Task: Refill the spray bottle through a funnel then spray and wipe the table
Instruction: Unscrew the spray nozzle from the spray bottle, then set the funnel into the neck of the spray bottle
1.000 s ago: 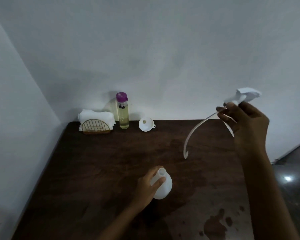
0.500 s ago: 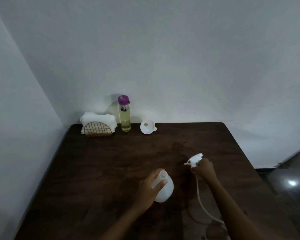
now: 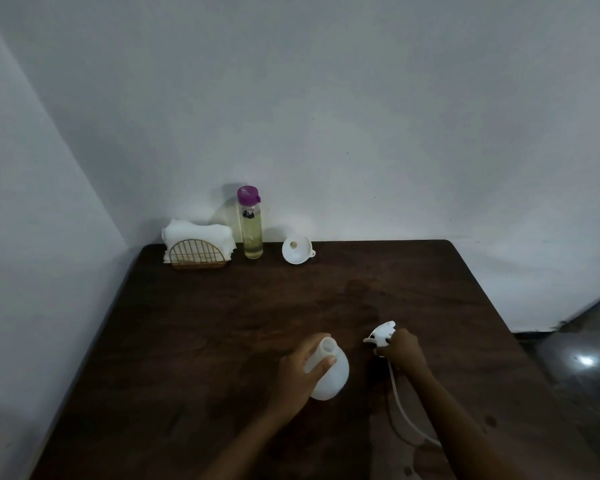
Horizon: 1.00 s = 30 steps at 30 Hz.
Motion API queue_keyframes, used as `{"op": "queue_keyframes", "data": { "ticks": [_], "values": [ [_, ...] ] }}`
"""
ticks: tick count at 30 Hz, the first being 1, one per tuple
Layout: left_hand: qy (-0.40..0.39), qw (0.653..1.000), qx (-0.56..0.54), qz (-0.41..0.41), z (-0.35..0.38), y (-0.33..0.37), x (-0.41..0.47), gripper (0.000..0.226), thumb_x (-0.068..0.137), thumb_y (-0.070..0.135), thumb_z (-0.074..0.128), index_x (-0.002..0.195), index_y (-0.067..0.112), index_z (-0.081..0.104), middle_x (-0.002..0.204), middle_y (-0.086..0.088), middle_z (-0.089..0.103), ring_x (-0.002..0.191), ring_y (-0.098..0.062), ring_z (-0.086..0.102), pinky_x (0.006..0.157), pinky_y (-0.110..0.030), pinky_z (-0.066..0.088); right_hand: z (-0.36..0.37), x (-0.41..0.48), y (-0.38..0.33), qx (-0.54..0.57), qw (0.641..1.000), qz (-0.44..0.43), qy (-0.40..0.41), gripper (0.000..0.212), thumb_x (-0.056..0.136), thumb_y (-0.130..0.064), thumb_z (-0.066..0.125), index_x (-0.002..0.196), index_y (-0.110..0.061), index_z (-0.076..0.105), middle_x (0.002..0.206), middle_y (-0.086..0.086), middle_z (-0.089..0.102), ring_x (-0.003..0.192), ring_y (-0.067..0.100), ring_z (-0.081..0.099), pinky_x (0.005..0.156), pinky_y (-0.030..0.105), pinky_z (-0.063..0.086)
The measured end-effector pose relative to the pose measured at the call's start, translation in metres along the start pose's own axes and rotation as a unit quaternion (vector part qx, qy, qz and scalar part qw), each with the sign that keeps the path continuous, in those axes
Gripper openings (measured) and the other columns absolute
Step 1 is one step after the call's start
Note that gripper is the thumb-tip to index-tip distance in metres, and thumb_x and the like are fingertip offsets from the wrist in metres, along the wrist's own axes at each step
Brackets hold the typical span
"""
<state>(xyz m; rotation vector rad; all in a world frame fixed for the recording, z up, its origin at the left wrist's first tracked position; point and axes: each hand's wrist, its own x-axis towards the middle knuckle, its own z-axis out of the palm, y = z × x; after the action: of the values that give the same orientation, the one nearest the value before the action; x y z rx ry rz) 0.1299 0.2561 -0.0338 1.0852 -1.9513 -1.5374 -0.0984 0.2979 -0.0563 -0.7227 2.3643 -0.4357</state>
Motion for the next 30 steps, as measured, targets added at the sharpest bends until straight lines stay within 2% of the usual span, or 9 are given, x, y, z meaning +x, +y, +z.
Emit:
{"op": "queue_keyframes", "data": {
  "ticks": [3, 8, 13, 16, 19, 22, 24, 27, 30],
  "values": [
    [-0.003, 1.000, -0.009, -0.014, 0.000, 0.000, 0.001, 0.038, 0.072, 0.064, 0.061, 0.107, 0.055, 0.048, 0.119, 0.020, 0.058, 0.118, 0.000, 0.051, 0.101, -0.032, 0.045, -0.008, 0.004, 0.007, -0.018, 1.000, -0.003, 0.001, 0.043, 0.069, -0.023, 0.079, 0.099, -0.001, 0.060, 0.095, 0.012, 0.064, 0.076, 0.018, 0.056, 0.056, 0.025, 0.042],
    [0.000, 0.999, -0.040, -0.036, -0.003, -0.001, 0.004, 0.046, 0.078, 0.040, 0.070, 0.119, 0.041, 0.049, 0.125, 0.016, 0.054, 0.121, -0.004, 0.049, 0.103, -0.034, 0.044, -0.028, 0.012, 0.003, -0.047, 0.998, -0.007, 0.035, 0.046, 0.081, -0.051, 0.060, 0.102, -0.010, 0.064, 0.102, 0.009, 0.065, 0.093, 0.026, 0.062, 0.072, 0.031, 0.046],
    [-0.011, 0.997, -0.062, -0.052, -0.012, 0.006, 0.008, 0.079, 0.056, 0.075, 0.064, 0.124, 0.038, 0.048, 0.127, 0.020, 0.051, 0.116, 0.003, 0.048, 0.097, -0.022, 0.043, -0.035, 0.021, -0.036, -0.005, 0.997, -0.068, 0.031, 0.036, 0.090, -0.042, 0.055, 0.072, -0.010, 0.059, 0.070, 0.006, 0.058, 0.072, 0.023, 0.061, 0.064, 0.029, 0.043],
    [0.014, 0.991, -0.099, -0.085, -0.028, 0.006, 0.027, 0.037, 0.085, 0.055, 0.049, 0.119, 0.039, 0.052, 0.128, 0.013, 0.056, 0.115, 0.003, 0.050, 0.099, -0.023, 0.042, -0.027, 0.034, -0.068, -0.015, 0.990, -0.143, -0.008, 0.030, 0.090, -0.032, 0.057, 0.070, -0.010, 0.063, 0.067, 0.004, 0.061, 0.068, 0.021, 0.062, 0.065, 0.031, 0.049],
    [0.067, 0.987, -0.094, -0.111, -0.050, 0.008, 0.064, 0.031, 0.095, 0.033, 0.045, 0.125, 0.028, 0.052, 0.131, 0.004, 0.055, 0.116, -0.006, 0.050, 0.100, -0.027, 0.040, -0.015, 0.044, -0.104, -0.003, 0.978, -0.204, -0.032, 0.026, 0.089, -0.022, 0.058, 0.066, -0.010, 0.061, 0.063, 0.001, 0.059, 0.058, 0.012, 0.055, 0.059, 0.027, 0.045],
    [0.079, 0.986, -0.055, -0.136, -0.066, 0.009, 0.110, 0.038, 0.094, 0.021, 0.050, 0.131, 0.015, 0.048, 0.134, -0.008, 0.052, 0.119, -0.016, 0.051, 0.096, -0.027, 0.041, -0.001, 0.067, -0.132, 0.022, 0.974, -0.217, -0.056, 0.015, 0.087, -0.014, 0.056, 0.089, -0.005, 0.068, 0.090, 0.010, 0.068, 0.084, 0.023, 0.063, 0.077, 0.033, 0.049],
    [0.080, 0.985, -0.027, -0.150, -0.073, 0.007, 0.139, 0.042, 0.094, 0.017, 0.051, 0.135, 0.013, 0.044, 0.139, -0.011, 0.048, 0.125, -0.021, 0.047, 0.100, -0.029, 0.040, 0.009, 0.086, -0.145, 0.054, 0.976, -0.203, -0.053, 0.025, 0.088, -0.011, 0.054, 0.109, -0.002, 0.065, 0.113, 0.012, 0.065, 0.106, 0.027, 0.058, 0.093, 0.036, 0.045],
    [0.085, 0.981, 0.007, -0.174, -0.079, 0.001, 0.180, 0.047, 0.094, 0.016, 0.051, 0.138, 0.013, 0.039, 0.145, -0.009, 0.041, 0.131, -0.023, 0.042, 0.106, -0.034, 0.039, 0.011, 0.099, -0.170, 0.105, 0.977, -0.180, -0.040, 0.026, 0.089, -0.002, 0.049, 0.113, -0.003, 0.061, 0.112, 0.008, 0.060, 0.110, 0.027, 0.052, 0.095, 0.037, 0.039],
    [0.084, 0.980, 0.036, -0.178, -0.079, -0.001, 0.214, 0.054, 0.093, 0.015, 0.051, 0.143, 0.012, 0.031, 0.149, -0.012, 0.034, 0.135, -0.025, 0.036, 0.110, -0.040, 0.036, 0.014, 0.114, -0.188, 0.150, 0.976, -0.149, -0.054, 0.047, 0.091, -0.003, 0.048, 0.136, 0.004, 0.038, 0.141, 0.017, 0.042, 0.132, 0.031, 0.037, 0.108, 0.036, 0.028]
  ]
}}
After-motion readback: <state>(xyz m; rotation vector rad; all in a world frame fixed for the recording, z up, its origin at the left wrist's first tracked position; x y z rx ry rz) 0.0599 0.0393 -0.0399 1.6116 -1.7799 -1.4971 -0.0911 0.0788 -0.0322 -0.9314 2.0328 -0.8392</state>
